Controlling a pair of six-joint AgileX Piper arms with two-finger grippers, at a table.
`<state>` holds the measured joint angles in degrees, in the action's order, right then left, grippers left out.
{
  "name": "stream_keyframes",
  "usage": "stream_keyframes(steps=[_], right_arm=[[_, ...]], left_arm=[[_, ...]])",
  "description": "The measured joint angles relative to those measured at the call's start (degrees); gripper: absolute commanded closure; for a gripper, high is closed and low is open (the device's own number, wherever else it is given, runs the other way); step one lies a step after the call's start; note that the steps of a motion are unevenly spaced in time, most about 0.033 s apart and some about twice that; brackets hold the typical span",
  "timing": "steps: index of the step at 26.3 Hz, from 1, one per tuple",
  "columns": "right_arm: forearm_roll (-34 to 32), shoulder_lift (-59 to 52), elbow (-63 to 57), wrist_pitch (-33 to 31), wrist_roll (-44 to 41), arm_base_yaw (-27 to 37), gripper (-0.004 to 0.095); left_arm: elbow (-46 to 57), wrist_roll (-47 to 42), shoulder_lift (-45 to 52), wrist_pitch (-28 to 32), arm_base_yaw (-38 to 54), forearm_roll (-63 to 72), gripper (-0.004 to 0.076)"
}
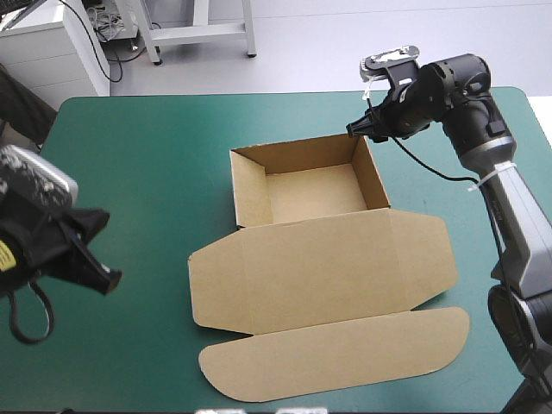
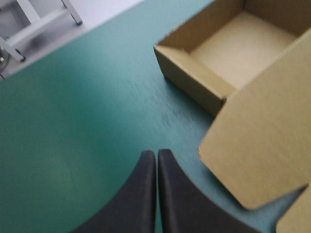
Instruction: Fold the box
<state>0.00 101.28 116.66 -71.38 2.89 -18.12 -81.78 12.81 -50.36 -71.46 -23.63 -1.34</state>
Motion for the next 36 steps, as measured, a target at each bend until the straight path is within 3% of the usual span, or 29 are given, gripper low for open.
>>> stream_keyframes(steps=[3,7,12,20,24,26,28,29,30,36], right_arm=[[-0.3,-0.1,0.0,0.0,-0.1,0.0,0.0427],[-0.5,1.0,-0.1,0.0,-0.2,0.0,0.0427],[-0.6,4.4,-0.1,0.0,-0.2,0.0,0.0427],[-0.6,13.6,-0.2,0.0,-0.2,0.0,0.0427],[-0.7,18.0,-0.2,0.2,-0.2,0.0,0.0433],[-0.7,20.0,-0.2,0.2,-0.2,0.0,0.048],[-0.8,21.3,-0.2,0.3,-0.7,0.0,0.0589],[-1.2,21.9,-0.2,0.4,-1.4,0.0,0.0813],[-2.4,22.4,-0.2,0.4,-2.9,0.0,0.0905],[-6.3,22.3,-0.2,0.7,-4.7,3.0,0.0928]], left_arm=[[12.5,-1.1,7.1,2.3,0.0,0.1,0.0731],[29.0,-3.3,18.0,9.5,0.0,0.1,0.0731],[43.0,-5.0,30.9,15.0,0.0,0.2,0.0731],[50.4,-6.9,47.1,16.5,0.0,2.0,0.0731],[50.4,-7.1,49.7,15.1,0.0,2.2,0.0731],[50.5,-7.1,50.2,13.7,0.0,2.3,0.0731],[50.5,-7.1,50.4,12.5,0.0,2.5,0.0731],[50.5,-7.1,50.5,12.2,0.0,2.5,0.0731],[50.6,-7.1,50.5,11.9,0.0,2.5,0.0731],[53.0,-7.1,50.5,11.8,0.0,2.7,0.0731]])
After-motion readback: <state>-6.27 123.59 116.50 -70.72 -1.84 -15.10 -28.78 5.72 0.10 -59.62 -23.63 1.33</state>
